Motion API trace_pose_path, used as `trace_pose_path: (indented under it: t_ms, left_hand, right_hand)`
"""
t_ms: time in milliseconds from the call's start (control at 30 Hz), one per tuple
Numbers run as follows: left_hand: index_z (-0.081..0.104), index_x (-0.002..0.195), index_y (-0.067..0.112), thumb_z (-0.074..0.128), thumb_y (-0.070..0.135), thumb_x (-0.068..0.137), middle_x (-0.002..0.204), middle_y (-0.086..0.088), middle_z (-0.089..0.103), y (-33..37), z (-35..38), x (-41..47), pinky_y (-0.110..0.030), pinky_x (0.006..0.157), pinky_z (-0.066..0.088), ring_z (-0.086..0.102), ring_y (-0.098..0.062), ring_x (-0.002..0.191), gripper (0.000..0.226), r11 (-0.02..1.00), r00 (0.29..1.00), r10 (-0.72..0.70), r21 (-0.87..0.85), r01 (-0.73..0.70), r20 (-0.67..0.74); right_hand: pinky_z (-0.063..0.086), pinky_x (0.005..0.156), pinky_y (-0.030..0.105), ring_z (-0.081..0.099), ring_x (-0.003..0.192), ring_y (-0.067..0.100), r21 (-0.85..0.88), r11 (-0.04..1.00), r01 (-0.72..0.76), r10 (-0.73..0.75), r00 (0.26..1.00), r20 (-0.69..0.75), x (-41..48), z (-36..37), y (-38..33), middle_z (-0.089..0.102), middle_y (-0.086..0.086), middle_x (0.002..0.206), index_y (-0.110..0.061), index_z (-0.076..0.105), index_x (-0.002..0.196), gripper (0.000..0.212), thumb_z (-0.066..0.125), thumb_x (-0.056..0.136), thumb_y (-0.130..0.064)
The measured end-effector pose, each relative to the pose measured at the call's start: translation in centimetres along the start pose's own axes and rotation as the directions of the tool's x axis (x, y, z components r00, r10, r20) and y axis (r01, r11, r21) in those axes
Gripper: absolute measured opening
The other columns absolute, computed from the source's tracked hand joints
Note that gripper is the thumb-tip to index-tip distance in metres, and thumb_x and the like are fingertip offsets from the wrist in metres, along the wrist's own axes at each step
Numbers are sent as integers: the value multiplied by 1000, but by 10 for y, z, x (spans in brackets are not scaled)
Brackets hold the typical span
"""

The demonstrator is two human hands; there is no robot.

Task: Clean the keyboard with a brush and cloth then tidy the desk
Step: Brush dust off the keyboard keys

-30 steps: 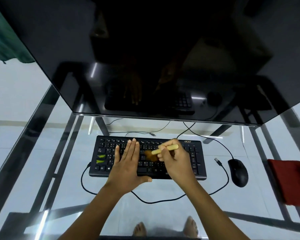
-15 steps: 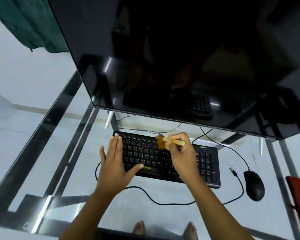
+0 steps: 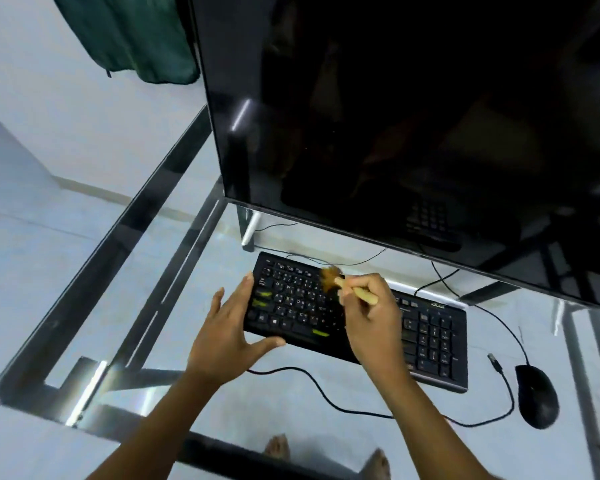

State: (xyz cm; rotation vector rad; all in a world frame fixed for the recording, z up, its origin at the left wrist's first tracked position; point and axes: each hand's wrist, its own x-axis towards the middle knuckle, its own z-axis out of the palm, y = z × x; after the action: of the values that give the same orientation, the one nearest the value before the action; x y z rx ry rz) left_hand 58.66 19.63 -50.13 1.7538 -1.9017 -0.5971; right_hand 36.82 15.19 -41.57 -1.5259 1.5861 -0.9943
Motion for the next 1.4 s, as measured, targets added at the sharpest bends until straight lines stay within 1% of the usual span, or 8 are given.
trace_pose_path:
  t_ms: [133,267,433,767,900,1033,1167,1400]
  left_hand:
    - [7,154,16,63,76,70,154,-1,34,0,0,1,-41,121,6,31,-11,142,117,1000,1000,16,15,-16,-21]
    - [7,154,14,64,76,69,155,0,32,-1,2,1,-41,121,5,26,-9,144,119,999,999,25,30,-25,-22]
    - [10,153,10,56,80,70,153,-2,35,1,0,0,-44,120,11,32,-13,141,117,999,999,23,30,-23,-26]
    - [5,153,16,59,81,69,154,2,32,4,-1,-1,-39,122,5,24,-7,144,119,999,1000,2,37,-1,-28]
    - [6,153,15,58,80,71,155,1,32,3,-1,-1,-39,122,5,25,-7,143,118,999,1000,3,46,-2,-30]
    - [7,153,14,57,79,73,154,0,33,4,-1,-1,-42,121,7,25,-8,144,115,999,999,6,46,-5,-36]
    - [9,153,13,56,80,73,154,-1,34,4,0,-1,-43,121,9,28,-10,143,114,999,999,7,51,-5,-40]
    - [11,153,14,58,79,73,153,2,35,5,-1,-1,-43,121,11,28,-8,142,113,999,998,-4,35,6,-58]
  right_hand:
    - [58,72,30,71,76,20,44,983,-181,152,914,376,-16,13,-3,73,7,82,-19,63,86,20,54,94,-4]
    - [58,71,32,71,75,17,64,996,-66,63,997,54,-10,9,-6,72,1,82,-27,63,86,18,57,93,-12]
    - [60,76,35,72,78,21,118,961,-251,165,860,482,-25,37,-21,73,6,80,-17,67,84,17,59,93,-5]
    - [60,64,38,70,66,17,59,989,-134,132,991,34,-9,19,-10,72,-2,73,-24,65,83,15,60,92,-14]
    - [57,61,26,69,68,16,36,983,-178,163,953,257,-8,9,-11,73,2,75,-17,64,84,16,56,94,-8]
    - [57,64,33,68,69,18,-34,999,-38,39,999,8,11,1,-8,72,-3,80,-28,61,84,20,56,94,-12]
    - [54,67,20,67,68,7,-74,997,-33,52,961,271,15,11,-17,73,-1,78,-16,64,87,13,56,94,-10]
    - [55,74,20,69,77,7,1,1000,-19,19,983,184,36,41,-32,72,-4,85,-21,61,87,14,54,96,-12]
